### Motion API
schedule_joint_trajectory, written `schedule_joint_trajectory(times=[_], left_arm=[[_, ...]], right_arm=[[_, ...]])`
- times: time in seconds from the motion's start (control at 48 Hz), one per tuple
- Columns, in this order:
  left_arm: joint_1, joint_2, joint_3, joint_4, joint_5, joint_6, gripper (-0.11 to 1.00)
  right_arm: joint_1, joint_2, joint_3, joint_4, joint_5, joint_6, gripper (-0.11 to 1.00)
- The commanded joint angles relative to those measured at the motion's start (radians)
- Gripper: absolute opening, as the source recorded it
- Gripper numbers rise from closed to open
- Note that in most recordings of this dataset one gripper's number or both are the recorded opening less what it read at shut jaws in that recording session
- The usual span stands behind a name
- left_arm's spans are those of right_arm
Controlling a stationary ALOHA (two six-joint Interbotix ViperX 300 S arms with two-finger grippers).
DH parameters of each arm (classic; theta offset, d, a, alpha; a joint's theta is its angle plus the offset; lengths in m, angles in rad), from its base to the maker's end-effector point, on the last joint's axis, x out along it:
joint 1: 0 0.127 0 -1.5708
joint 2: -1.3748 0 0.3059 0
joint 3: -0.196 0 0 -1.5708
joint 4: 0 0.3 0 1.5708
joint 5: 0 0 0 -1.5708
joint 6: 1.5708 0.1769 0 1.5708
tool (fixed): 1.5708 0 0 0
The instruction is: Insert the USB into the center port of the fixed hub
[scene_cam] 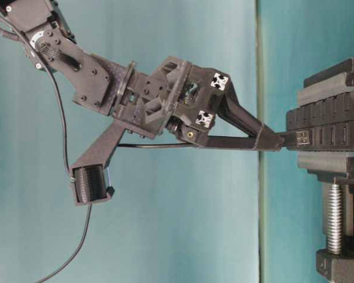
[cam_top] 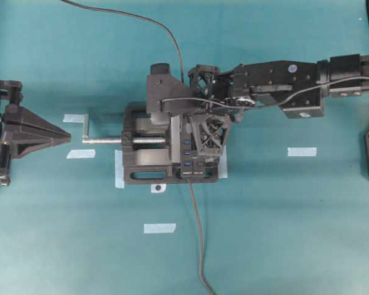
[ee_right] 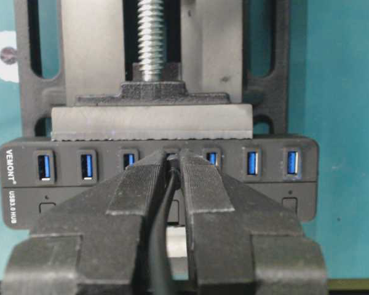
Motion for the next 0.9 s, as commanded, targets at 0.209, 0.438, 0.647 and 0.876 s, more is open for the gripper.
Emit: schedule_joint_trajectory(times=[0.209,0.438,0.647,0.876], left_arm=[[-0.003,0.005,-0.009,0.002,-0.005,-0.008,0.00],[-0.003,0.006,-0.009,0.002,-0.005,-0.008,0.00],[-0.003,0.005,-0.008,0.002,-0.005,-0.006,0.00],[-0.003,0.006,-0.006,0.002,-0.005,-0.006,0.00]], right_arm=[[0.005,-0.011,-0.018,0.000,-0.002,0.011,0.10],[0.005,-0.003,-0.018,0.000,-0.002,0.011,0.10],[0.006,0.002,-0.018,0.002,0.005,0.011,0.10],[0.005,0.006,-0.011,0.000,0.014,0.009,0.10]])
